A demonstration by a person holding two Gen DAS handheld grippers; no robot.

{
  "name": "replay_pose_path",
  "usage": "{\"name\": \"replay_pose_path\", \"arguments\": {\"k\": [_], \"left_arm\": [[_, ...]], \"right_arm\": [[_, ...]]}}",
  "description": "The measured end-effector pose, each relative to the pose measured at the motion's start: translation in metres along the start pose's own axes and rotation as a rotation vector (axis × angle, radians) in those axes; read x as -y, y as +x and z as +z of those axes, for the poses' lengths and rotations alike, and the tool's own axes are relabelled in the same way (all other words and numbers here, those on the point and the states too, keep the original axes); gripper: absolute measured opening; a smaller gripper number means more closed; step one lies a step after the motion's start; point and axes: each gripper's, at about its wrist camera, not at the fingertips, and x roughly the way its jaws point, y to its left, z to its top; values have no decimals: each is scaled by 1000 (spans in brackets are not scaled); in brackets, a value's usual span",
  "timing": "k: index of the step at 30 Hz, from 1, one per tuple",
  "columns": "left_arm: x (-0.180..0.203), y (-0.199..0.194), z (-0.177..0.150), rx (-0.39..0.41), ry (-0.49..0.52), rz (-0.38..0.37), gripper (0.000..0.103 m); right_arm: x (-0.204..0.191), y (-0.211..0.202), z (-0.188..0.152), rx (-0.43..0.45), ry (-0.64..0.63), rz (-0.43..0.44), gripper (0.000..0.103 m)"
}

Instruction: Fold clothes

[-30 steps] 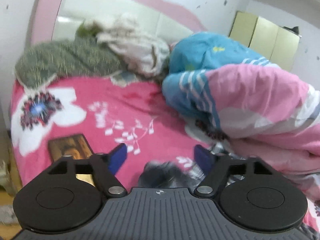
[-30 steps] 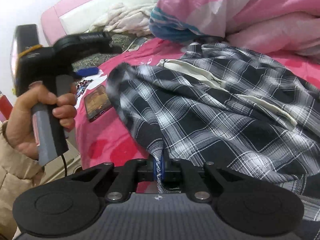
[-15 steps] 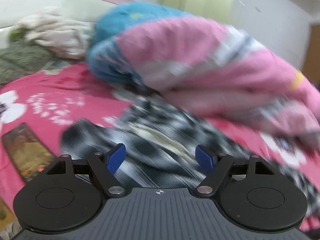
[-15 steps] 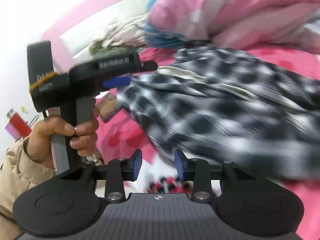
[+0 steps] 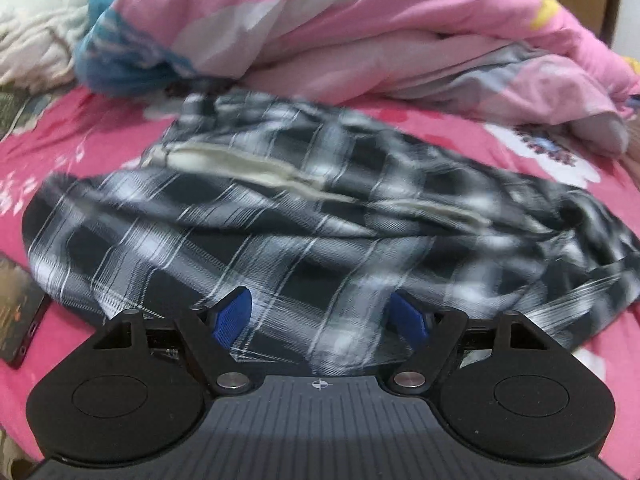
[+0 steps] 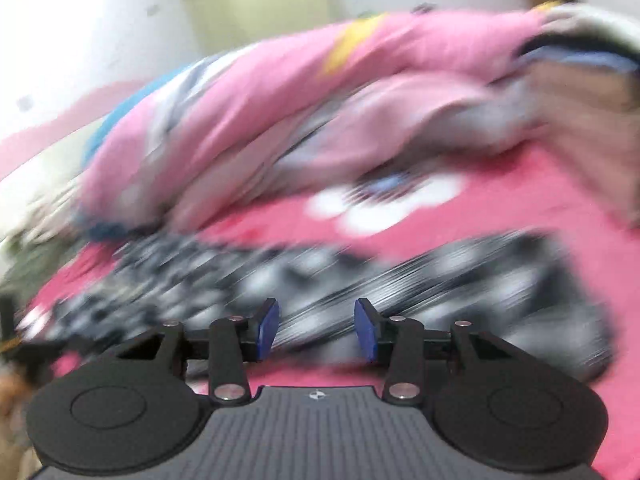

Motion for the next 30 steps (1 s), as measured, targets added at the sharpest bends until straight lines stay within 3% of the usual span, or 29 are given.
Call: {"name": "replay_pose_path", "arguments": {"k": [2,5,9,10,12,15,21,27,30], "left_arm": [[-2,1,-1,-11,0,10,77],[1,1,-3,-15,23,29,77],[4,3,-2,-24,47,47,77],[5,3,-2,-26,51,50,77],[7,3,-1,-28,56,54,78],[7,3,-1,-27,56,55,78],[7,3,-1,-28,62,58,78],[6,2,-3,-21,68,49,78],[6,1,-3,-16,72,45,78]], "right_arm": [[20,6,11,39,10,-115,67],[51,22,26,30,30,-275,71],[89,51,34,-57,97,-319,69],[94,56,34,-75,93,-312,63],[99,64,33,-106,77,-290,5],[91,53,36,-56,60,-246,5],[58,-18,44,122,-20,-106,4],[56,-95,10,177,-12,64,4],[73,-115,-25,143,14,75,4]]}}
